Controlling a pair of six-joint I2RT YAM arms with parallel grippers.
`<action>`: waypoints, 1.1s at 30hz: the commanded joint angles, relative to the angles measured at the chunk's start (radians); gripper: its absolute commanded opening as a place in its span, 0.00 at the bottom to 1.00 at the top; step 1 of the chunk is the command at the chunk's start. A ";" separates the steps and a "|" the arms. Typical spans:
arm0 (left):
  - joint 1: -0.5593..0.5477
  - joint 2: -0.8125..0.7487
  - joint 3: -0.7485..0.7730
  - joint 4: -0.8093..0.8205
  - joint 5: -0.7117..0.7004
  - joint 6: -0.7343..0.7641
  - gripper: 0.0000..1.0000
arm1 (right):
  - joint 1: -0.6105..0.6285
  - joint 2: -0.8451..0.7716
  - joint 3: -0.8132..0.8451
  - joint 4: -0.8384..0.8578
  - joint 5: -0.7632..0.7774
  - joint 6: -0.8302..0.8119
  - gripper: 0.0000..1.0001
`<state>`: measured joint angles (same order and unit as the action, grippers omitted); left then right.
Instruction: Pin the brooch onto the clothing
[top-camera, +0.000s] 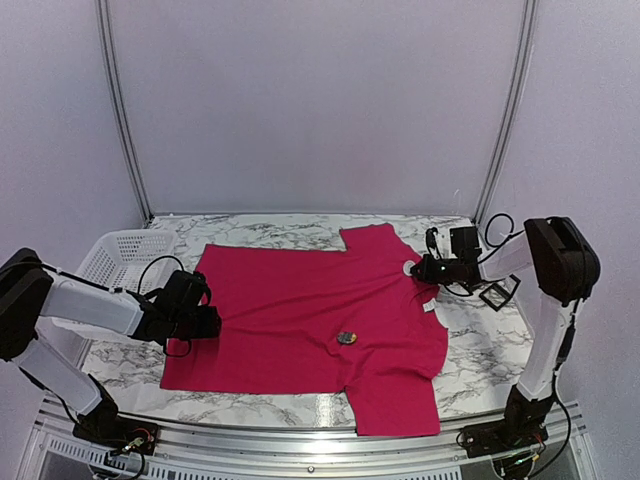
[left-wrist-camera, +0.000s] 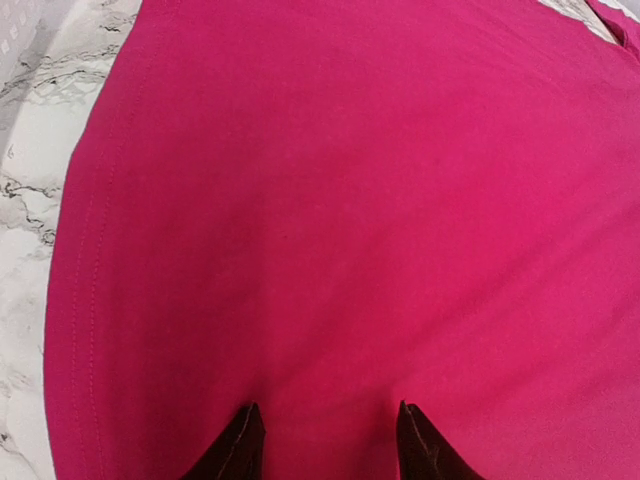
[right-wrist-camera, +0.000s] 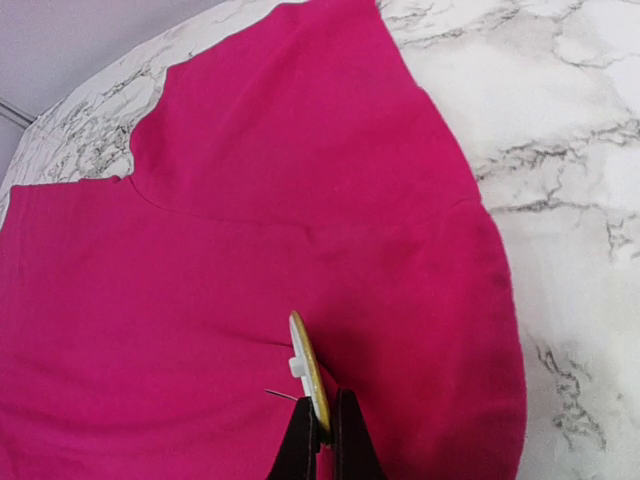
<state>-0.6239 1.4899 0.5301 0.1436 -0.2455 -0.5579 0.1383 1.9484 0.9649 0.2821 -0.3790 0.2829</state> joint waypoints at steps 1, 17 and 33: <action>0.013 0.002 -0.001 -0.116 -0.058 0.022 0.48 | -0.011 0.052 0.096 -0.099 0.022 -0.052 0.00; -0.225 0.083 0.350 0.030 0.383 0.640 0.51 | 0.228 -0.422 -0.041 -0.193 0.060 -0.373 0.00; -0.310 0.598 0.846 -0.035 0.368 0.697 0.48 | 0.444 -0.518 -0.373 0.022 0.228 -0.297 0.00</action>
<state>-0.9394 2.0090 1.2934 0.1482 0.1703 0.1329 0.5827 1.4155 0.6415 0.1925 -0.2207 -0.0505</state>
